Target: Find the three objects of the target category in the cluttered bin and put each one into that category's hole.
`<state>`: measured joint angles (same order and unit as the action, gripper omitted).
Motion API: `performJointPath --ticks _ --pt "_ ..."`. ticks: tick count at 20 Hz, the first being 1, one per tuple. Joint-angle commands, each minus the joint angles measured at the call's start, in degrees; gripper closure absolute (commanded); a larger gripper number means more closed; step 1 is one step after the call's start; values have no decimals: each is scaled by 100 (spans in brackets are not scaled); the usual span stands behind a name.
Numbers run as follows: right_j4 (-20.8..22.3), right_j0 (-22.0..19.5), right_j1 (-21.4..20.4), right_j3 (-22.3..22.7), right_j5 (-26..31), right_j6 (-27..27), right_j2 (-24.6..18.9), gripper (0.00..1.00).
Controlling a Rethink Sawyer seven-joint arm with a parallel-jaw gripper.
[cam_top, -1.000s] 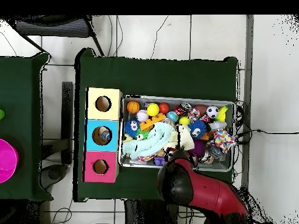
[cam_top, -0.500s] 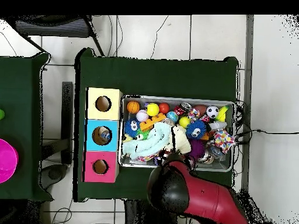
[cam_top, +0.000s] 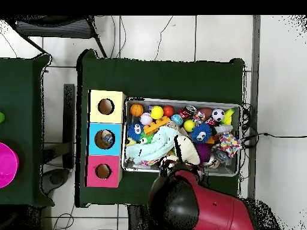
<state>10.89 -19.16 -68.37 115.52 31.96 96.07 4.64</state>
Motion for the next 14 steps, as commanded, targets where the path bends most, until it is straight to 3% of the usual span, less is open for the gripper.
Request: performJointPath --ticks 1,8,14 --pt "292 -261 -79 -314 448 -62 -56 100" --pt "308 -500 454 32 -497 197 -293 100" --pt "276 -353 774 44 -876 521 -335 100"
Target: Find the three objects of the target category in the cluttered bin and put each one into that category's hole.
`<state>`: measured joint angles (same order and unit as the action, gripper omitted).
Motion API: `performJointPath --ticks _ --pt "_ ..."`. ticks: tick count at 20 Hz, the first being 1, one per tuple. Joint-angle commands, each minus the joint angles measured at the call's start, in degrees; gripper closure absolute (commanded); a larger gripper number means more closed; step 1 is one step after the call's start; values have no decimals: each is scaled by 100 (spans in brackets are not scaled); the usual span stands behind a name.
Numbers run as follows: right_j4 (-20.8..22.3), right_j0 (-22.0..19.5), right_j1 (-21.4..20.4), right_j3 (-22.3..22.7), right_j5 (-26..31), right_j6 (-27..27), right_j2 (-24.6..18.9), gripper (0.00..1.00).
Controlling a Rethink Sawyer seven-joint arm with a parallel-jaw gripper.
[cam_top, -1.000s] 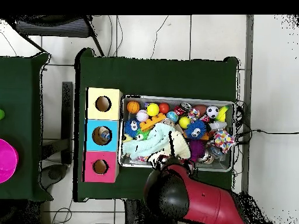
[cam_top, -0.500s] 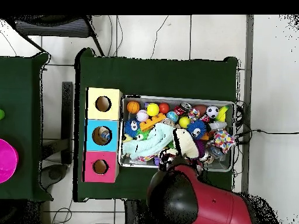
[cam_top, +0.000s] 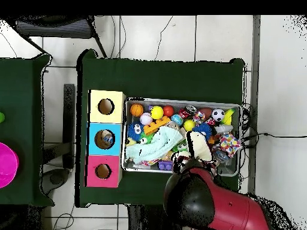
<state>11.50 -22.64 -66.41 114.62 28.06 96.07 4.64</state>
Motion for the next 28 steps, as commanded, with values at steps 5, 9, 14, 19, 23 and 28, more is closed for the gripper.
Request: performJointPath --ticks 5,9,14,19,23,28 --pt "-25 273 411 212 -465 785 -246 100" --pt "-231 639 338 -20 -198 1093 -117 100" --pt "-446 983 477 -415 -66 1315 -27 100" --pt "-644 1209 807 -582 -331 1482 48 100" --pt "-785 1183 1293 -448 -1131 1514 -7 100" --pt "-810 1052 1501 -243 -1956 1375 -159 100"
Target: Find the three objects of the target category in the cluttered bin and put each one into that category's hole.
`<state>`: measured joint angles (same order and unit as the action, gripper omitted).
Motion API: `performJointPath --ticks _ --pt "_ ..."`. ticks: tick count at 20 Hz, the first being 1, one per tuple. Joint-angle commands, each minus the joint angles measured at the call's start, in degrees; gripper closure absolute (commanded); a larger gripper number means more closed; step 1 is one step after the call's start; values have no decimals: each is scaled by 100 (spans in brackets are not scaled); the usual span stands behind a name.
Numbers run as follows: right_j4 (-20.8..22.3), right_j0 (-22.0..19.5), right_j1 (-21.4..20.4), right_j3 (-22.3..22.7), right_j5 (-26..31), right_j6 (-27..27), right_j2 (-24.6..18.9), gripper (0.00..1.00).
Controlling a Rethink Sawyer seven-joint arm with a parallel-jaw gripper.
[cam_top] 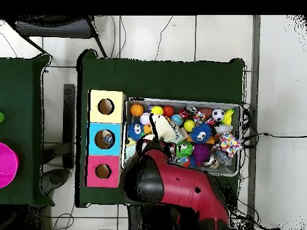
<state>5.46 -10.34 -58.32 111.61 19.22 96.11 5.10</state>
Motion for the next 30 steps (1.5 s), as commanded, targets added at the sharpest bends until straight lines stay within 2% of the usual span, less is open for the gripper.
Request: performJointPath --ticks 1,5,6,13,20,22,25,30 --pt "-212 -227 699 85 -1129 1304 -264 100" --pt "-220 -431 635 254 -1295 1150 -476 100" --pt "-223 -455 614 300 -1322 1137 -496 0" --pt "-494 -524 504 165 -670 1017 -445 0" --pt "-556 -643 -2 24 44 615 -394 0" --pt "-409 -665 93 -183 125 459 -288 0" --pt "-174 -922 278 -314 154 183 -266 0" --pt "135 -1499 540 -99 -177 -119 -471 0"
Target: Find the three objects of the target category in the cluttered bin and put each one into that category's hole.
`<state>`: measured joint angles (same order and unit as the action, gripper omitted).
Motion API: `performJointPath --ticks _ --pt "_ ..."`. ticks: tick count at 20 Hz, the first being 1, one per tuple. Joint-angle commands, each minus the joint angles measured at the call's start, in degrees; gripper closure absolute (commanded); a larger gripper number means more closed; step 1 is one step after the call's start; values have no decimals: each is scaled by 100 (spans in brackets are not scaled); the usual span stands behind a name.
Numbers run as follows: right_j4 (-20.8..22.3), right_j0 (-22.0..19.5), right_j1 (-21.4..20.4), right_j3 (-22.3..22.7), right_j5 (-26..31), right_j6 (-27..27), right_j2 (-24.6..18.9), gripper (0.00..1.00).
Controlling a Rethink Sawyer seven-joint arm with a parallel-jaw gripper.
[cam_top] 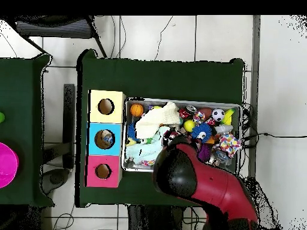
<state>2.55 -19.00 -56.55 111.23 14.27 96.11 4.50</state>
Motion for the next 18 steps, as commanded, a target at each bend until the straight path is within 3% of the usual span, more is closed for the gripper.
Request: performJointPath --ticks 1,9,18 --pt "483 -746 428 -67 276 -161 -451 0" --pt "992 -1684 945 -175 -33 -390 -828 0" --pt "1537 -2348 1906 -325 -799 -23 -1273 0"
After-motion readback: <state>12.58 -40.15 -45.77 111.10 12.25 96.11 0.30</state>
